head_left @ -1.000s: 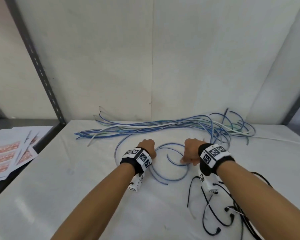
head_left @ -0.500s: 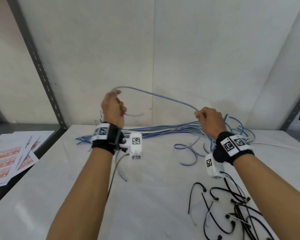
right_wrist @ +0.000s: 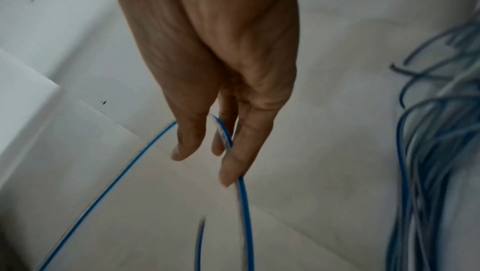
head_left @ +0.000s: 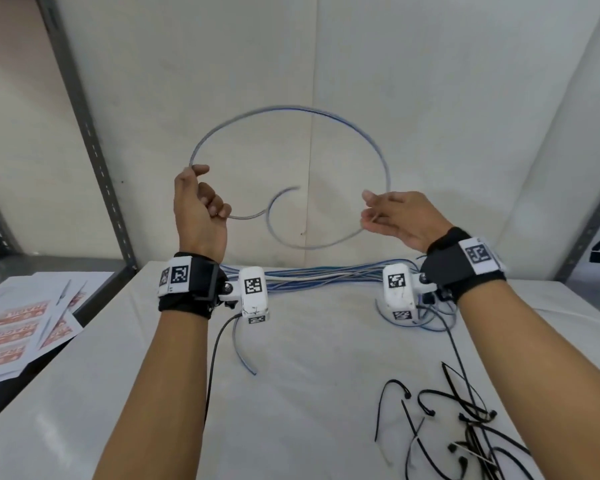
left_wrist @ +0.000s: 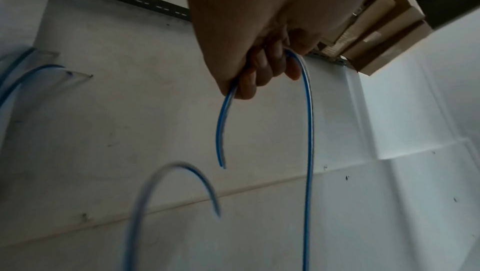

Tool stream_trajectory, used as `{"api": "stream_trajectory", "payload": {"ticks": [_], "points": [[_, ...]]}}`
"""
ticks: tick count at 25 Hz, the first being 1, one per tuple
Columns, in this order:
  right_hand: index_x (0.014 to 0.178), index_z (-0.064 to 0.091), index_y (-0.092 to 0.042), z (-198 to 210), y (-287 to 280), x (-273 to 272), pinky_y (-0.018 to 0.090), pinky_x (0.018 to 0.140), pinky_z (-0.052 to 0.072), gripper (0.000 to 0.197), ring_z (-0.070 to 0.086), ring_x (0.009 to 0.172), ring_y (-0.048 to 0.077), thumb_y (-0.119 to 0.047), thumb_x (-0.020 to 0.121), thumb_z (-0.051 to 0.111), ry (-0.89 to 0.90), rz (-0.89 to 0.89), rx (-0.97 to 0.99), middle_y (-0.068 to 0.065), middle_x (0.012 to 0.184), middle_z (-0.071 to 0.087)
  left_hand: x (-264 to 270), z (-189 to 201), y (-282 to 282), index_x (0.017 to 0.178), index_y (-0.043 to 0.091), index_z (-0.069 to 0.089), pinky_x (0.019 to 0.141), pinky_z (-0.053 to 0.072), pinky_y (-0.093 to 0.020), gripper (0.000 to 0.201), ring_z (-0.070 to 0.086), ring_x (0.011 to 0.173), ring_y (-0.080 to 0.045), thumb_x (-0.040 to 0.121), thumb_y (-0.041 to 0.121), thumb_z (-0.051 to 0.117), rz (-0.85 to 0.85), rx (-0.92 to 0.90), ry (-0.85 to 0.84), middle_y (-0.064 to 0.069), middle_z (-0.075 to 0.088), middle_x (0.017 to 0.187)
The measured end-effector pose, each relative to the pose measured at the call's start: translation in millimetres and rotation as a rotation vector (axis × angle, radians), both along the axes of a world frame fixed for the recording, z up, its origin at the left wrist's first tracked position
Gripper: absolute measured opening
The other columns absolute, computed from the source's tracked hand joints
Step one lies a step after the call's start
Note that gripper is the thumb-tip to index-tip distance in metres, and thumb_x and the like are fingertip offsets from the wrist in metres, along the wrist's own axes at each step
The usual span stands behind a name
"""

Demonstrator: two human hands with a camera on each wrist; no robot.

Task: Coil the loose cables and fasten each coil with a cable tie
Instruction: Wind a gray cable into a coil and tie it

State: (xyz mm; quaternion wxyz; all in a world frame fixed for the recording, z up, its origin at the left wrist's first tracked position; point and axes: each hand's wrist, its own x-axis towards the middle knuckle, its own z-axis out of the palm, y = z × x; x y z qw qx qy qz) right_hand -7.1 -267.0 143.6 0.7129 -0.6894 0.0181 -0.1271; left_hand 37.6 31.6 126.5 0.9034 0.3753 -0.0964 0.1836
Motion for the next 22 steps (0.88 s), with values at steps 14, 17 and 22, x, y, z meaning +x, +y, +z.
{"api": "stream_trajectory", "payload": {"ticks": [14,17,22], "points": [[0.134,0.06,-0.016,-40,73,-17,0.039,0.104,0.051,0.032,0.067,0.111,0.019,-0.012,0.103,0.053,-0.313,0.059,-0.545,0.009,0.121,0.071,-44,4,-11,0.11,0.0,0.069,0.055,0.032,-0.015,0.029,0.037,0.053,-0.002,0.107,0.019,0.048,-0.012,1.119,-0.366,0.02,0.049,0.054],[0.125,0.065,-0.008,-29,79,-34,0.037,0.083,0.058,0.034,0.071,0.082,0.025,-0.022,0.109,0.039,-0.14,0.286,-0.068,0.014,0.096,0.076,-42,0,-7,0.11,0.006,0.074,0.054,0.03,-0.01,0.027,0.035,0.057,-0.002,0.105,0.021,0.052,-0.047,1.126,-0.365,0.017,0.042,0.056],[0.107,0.072,-0.008,-52,91,-25,0.025,0.055,0.038,0.023,0.044,0.058,0.012,-0.02,0.106,0.052,-0.332,0.083,-0.255,-0.002,0.066,0.054,-27,-17,-13,0.096,0.014,0.075,0.051,0.031,-0.021,0.025,0.032,0.056,-0.011,0.102,0.032,0.058,-0.093,1.014,-0.182,0.01,0.036,0.062]]}}
